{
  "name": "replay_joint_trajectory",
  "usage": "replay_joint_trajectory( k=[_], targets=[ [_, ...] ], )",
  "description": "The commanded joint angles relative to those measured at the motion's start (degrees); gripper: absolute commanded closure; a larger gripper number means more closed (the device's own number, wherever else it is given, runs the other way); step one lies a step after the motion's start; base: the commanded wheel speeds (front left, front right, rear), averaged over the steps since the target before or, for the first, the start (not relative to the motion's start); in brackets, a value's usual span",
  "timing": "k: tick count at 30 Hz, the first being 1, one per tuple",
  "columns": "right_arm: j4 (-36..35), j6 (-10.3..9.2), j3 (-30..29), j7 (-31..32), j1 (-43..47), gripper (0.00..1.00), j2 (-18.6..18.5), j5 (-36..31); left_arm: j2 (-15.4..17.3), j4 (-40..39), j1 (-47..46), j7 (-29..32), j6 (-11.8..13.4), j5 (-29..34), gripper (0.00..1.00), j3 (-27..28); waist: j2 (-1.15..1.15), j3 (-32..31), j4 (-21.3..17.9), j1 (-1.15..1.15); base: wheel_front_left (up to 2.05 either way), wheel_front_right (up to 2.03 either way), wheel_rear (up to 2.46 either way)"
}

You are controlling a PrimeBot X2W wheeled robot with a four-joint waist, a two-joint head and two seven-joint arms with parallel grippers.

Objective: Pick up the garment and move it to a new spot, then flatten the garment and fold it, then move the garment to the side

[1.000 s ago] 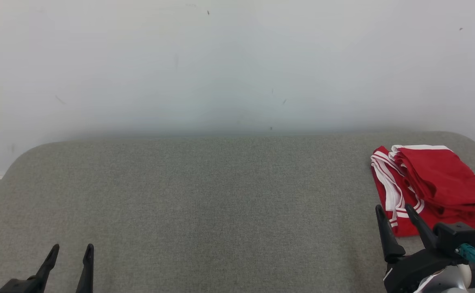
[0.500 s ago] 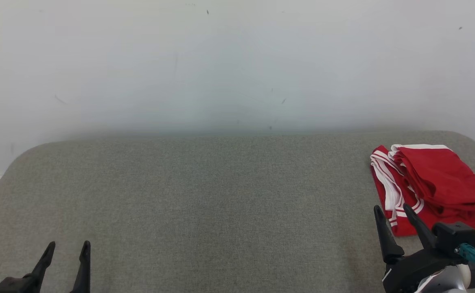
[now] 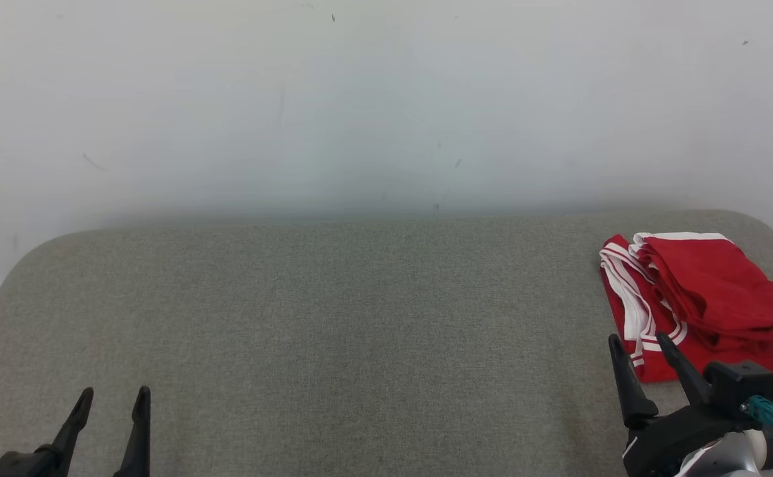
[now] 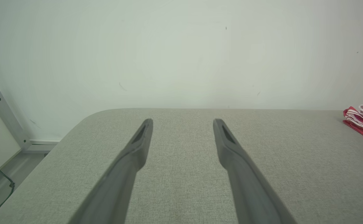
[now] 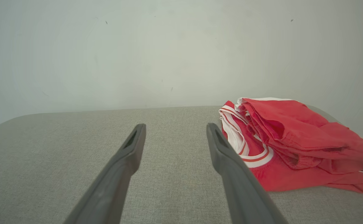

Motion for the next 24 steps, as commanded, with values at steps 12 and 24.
replay_joint_trajectory(
  k=[12, 24],
  targets=[
    [-0.24, -0.04, 0.03, 0.28, 0.3, 0.0, -0.17, -0.27, 0.56, -0.68, -0.27, -1.58, 0.91, -0.38, 0.0, 0.21, 0.0, 0.0, 0.18, 0.0, 0.0, 0.0, 0.0],
    [2.78, 0.0, -0.08, 1.2, 1.0, 1.0, 0.46, 4.42, -2.1, 2.35, 0.43, -0.75, 0.31, -4.51, 1.0, 0.14, 0.0, 0.14, 0.27, 0.0, 0.0, 0.0, 0.0]
  ],
)
